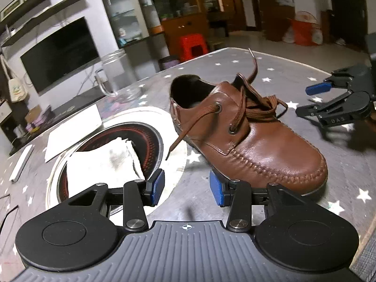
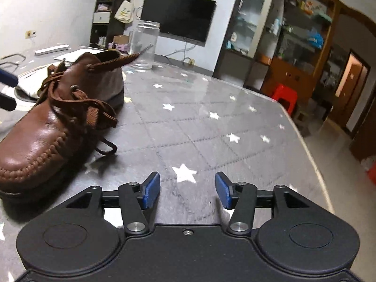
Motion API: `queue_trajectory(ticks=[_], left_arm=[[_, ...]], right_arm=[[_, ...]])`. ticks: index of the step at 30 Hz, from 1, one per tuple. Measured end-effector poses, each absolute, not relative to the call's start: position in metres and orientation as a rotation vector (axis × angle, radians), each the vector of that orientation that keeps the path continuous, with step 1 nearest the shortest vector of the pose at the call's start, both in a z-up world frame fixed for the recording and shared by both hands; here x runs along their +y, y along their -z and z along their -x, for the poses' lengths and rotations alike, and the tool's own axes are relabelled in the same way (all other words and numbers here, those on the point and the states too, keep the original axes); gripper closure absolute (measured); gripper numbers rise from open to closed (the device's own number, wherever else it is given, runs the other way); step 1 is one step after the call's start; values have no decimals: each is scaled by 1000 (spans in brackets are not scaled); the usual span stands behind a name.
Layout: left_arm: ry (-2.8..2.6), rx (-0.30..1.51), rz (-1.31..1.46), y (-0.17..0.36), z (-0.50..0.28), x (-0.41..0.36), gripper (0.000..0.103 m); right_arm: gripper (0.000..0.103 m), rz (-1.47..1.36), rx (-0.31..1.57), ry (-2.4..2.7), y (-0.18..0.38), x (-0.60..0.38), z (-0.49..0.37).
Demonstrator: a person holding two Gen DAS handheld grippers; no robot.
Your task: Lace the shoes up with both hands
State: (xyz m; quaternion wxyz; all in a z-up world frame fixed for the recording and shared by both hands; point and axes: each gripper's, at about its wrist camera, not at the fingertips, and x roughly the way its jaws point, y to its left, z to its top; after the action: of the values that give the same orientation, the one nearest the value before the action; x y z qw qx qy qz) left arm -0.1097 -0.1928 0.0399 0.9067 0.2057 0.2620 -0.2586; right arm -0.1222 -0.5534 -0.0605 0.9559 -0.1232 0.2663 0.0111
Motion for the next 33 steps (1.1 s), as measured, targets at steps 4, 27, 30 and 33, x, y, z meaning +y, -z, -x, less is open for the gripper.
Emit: queue_trajectory(ticks=[4, 27, 30, 33], left_arm=[[567, 484, -388, -56, 117, -196, 62], [801, 418, -716, -72, 86, -272, 84], [810, 421, -745, -72, 82, -278, 85], [824, 424, -783, -70, 79, -284, 85]], right_arm=[[36, 227, 542, -16, 62, -557, 122], [0, 49, 617, -32, 61, -582, 104], [0, 46, 618, -33, 62, -582, 105], [0, 44, 620, -34, 62, -581, 106]])
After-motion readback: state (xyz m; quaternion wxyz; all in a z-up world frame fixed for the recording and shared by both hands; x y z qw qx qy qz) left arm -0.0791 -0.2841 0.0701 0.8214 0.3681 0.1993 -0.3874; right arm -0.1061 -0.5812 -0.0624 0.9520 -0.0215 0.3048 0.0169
